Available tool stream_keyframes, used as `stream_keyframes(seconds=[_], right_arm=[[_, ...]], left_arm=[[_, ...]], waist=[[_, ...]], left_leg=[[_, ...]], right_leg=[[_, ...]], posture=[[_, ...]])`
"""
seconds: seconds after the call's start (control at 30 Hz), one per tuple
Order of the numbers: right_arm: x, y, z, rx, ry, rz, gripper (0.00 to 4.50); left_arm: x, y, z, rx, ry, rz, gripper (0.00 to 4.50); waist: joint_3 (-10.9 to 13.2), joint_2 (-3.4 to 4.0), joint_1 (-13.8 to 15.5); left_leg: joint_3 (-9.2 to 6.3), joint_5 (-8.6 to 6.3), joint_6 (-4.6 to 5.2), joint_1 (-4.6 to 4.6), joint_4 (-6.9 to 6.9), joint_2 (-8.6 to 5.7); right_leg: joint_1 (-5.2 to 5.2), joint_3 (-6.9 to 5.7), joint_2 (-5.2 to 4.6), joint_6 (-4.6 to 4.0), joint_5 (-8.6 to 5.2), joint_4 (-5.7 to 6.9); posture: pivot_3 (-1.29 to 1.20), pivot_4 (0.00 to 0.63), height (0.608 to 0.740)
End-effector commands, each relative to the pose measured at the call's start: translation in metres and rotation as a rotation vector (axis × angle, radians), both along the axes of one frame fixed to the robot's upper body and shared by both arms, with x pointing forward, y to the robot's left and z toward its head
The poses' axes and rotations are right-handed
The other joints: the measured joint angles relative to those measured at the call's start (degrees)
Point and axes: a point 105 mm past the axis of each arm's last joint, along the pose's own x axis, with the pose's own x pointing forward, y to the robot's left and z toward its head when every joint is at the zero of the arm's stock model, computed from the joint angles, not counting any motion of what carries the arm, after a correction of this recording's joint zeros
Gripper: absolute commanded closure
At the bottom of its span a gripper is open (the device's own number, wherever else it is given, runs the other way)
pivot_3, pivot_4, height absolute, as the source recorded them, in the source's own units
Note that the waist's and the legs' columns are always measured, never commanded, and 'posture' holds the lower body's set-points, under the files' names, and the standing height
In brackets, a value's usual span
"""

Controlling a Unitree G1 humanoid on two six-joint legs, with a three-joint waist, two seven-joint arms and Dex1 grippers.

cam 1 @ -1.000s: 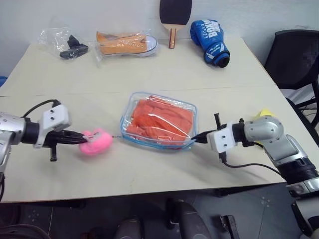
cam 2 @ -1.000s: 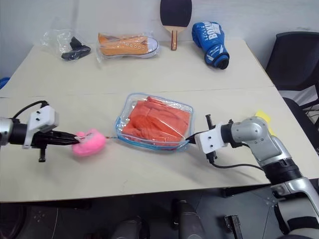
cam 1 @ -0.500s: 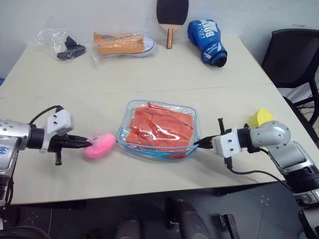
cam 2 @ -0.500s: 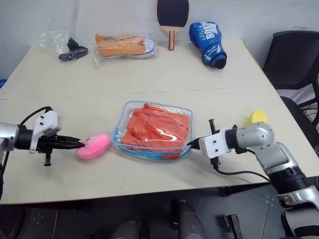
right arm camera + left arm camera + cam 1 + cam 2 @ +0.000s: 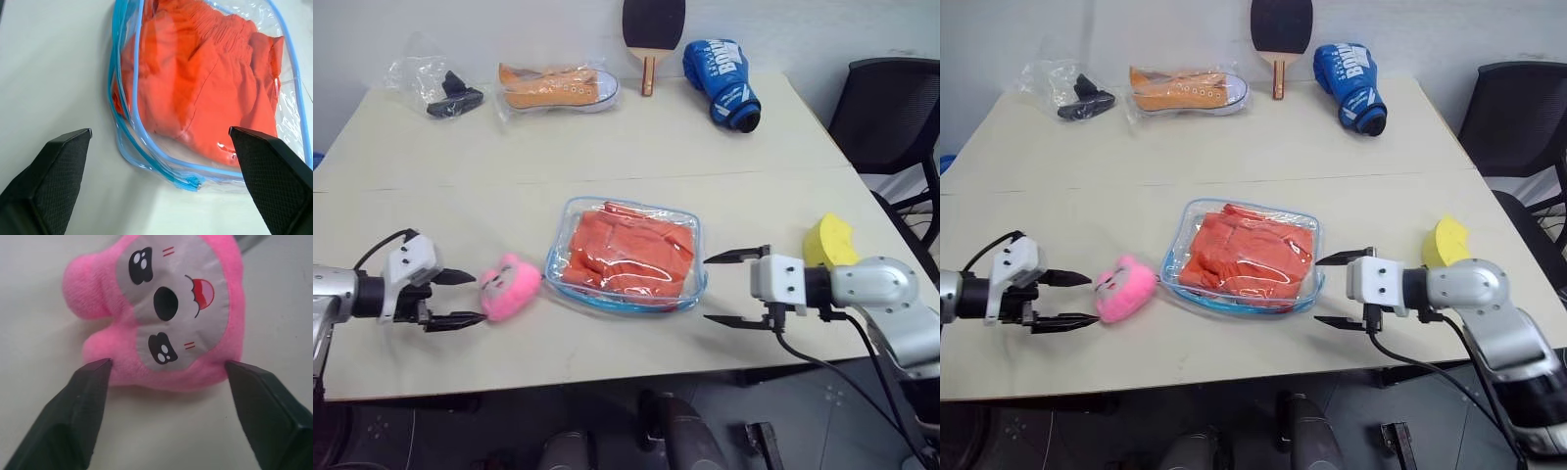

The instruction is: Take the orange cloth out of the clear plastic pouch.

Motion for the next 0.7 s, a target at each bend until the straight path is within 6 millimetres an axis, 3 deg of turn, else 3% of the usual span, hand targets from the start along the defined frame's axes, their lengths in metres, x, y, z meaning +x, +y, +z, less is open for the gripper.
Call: stream_keyframes(seconds=[0.03, 0.13, 0.2, 0.27, 0.33, 0.43, 0.5, 0.7], right_arm=[[-0.014, 0.001, 0.025, 0.092, 0.024, -0.031, 0.0], [-0.023, 0.004, 0.033, 0.17, 0.09, -0.063, 0.0], [-0.03, 0.009, 0.038, 0.228, 0.135, -0.064, 0.0], [-0.033, 0.014, 0.041, 0.265, 0.162, -0.069, 0.0], [-0.033, 0.018, 0.042, 0.275, 0.167, -0.078, 0.0], [-0.033, 0.02, 0.041, 0.279, 0.166, -0.098, 0.0], [-0.033, 0.02, 0.039, 0.282, 0.167, -0.112, 0.0], [-0.033, 0.019, 0.036, 0.287, 0.162, -0.15, 0.0]], left_arm=[[0.009, 0.009, 0.05, -0.006, -0.134, 0.025, 0.09], [0.018, -0.01, 0.083, 0.031, -0.245, -0.062, 0.09], [0.02, -0.047, 0.101, 0.042, -0.324, -0.208, 0.09], [0.02, -0.085, 0.105, 0.049, -0.38, -0.34, 0.09], [0.017, -0.113, 0.089, 0.14, -0.408, -0.478, 0.09], [0.02, -0.138, 0.059, 0.256, -0.472, -0.629, 0.09], [0.029, -0.151, 0.049, 0.259, -0.519, -0.667, 0.09], [0.038, -0.155, 0.023, 0.382, -0.559, -0.781, 0.09]], waist=[[0.0, -0.01, 0.2], [0.0, -0.02, 0.9], [0.0, -0.02, 1.3], [0.0, -0.02, 1.7], [0.0, -0.03, 1.9], [0.0, -0.03, 1.3], [0.0, -0.03, 1.3], [0.0, -0.03, 1.3]], left_leg=[[0.0, 0.0, 0.0, -0.01, 0.0, 0.0], [0.01, -0.03, 0.06, -0.03, 0.02, -0.13], [0.01, -0.06, 0.08, -0.01, 0.01, -0.22], [0.02, -0.07, 0.08, -0.03, 0.01, -0.26], [0.05, -0.06, 0.09, -0.03, 0.02, -0.28], [0.06, -0.06, 0.08, 0.02, 0.02, -0.34], [0.06, -0.03, 0.02, 0.03, 0.02, -0.34], [0.03, 0.01, -0.05, 0.02, 0.03, -0.32]], right_leg=[[0.0, 0.0, 0.0, 0.0, 0.0, -0.01], [0.11, 0.02, -0.02, 0.02, 0.01, -0.03], [0.17, 0.05, -0.01, 0.04, 0.02, -0.04], [0.2, 0.06, -0.02, 0.07, 0.03, -0.05], [0.27, 0.09, -0.03, 0.12, 0.06, -0.08], [0.24, 0.22, 0.05, 0.14, 0.08, -0.07], [0.24, 0.26, 0.12, 0.13, 0.07, -0.05], [0.21, 0.31, 0.19, 0.09, 0.06, -0.02]], posture=[[0.0, 0.15, 0.74], [0.0, 0.15, 0.74], [0.0, 0.15, 0.74], [0.0, 0.15, 0.74], [0.0, 0.15, 0.74], [0.0, 0.15, 0.74], [0.0, 0.15, 0.74], [0.0, 0.15, 0.74]])
